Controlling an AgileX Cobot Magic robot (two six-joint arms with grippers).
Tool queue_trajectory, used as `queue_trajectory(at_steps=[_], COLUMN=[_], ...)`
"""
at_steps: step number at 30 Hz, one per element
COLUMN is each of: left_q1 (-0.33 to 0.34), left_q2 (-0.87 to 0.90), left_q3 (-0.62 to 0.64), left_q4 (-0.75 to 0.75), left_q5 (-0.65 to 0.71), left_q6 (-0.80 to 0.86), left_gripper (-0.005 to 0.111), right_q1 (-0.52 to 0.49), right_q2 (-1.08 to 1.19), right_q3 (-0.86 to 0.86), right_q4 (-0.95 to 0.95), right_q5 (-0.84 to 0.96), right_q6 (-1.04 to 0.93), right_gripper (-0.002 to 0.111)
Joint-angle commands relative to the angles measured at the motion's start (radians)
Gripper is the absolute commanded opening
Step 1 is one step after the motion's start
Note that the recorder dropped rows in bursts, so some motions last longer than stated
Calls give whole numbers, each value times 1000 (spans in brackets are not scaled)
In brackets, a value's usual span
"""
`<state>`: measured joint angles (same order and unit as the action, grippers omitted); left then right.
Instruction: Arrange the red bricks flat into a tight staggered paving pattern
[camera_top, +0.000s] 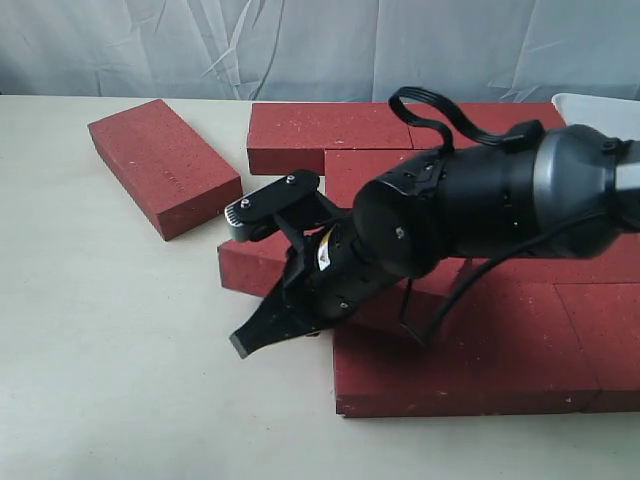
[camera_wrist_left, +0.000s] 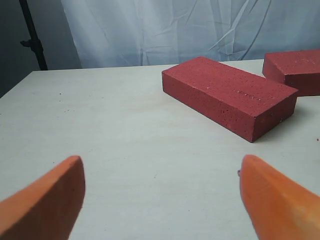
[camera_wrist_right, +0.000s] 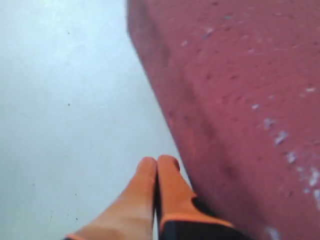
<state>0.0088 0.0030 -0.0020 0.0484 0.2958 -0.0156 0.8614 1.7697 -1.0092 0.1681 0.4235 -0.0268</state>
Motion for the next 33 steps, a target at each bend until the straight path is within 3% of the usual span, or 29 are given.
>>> queue_trajectory(at_steps=[1,5,21,27,33], left_q1=[-1,-1,-1,-1,-1], left_q2=[-3,-3,-3,-3,-3], left_q3=[2,2,2,2,2], left_q4=[-7,-7,-7,-7,-7], left_q5=[-10,-10,-10,-10,-10], left_q6=[-3,-3,-3,-3,-3], left_gripper=[79,79,79,79,79], right_q1=[1,1,-1,-1,-1], right_q2=[38,50,-49,-78,-78], right_q3=[-33,-58,-105,-100,-48], right_q4=[-1,-4,-136,-313,-494], right_q5=[-17,8,440,544,539], right_q6=[3,3,3,99,238], right_gripper=[-1,-1,-1,-1,-1])
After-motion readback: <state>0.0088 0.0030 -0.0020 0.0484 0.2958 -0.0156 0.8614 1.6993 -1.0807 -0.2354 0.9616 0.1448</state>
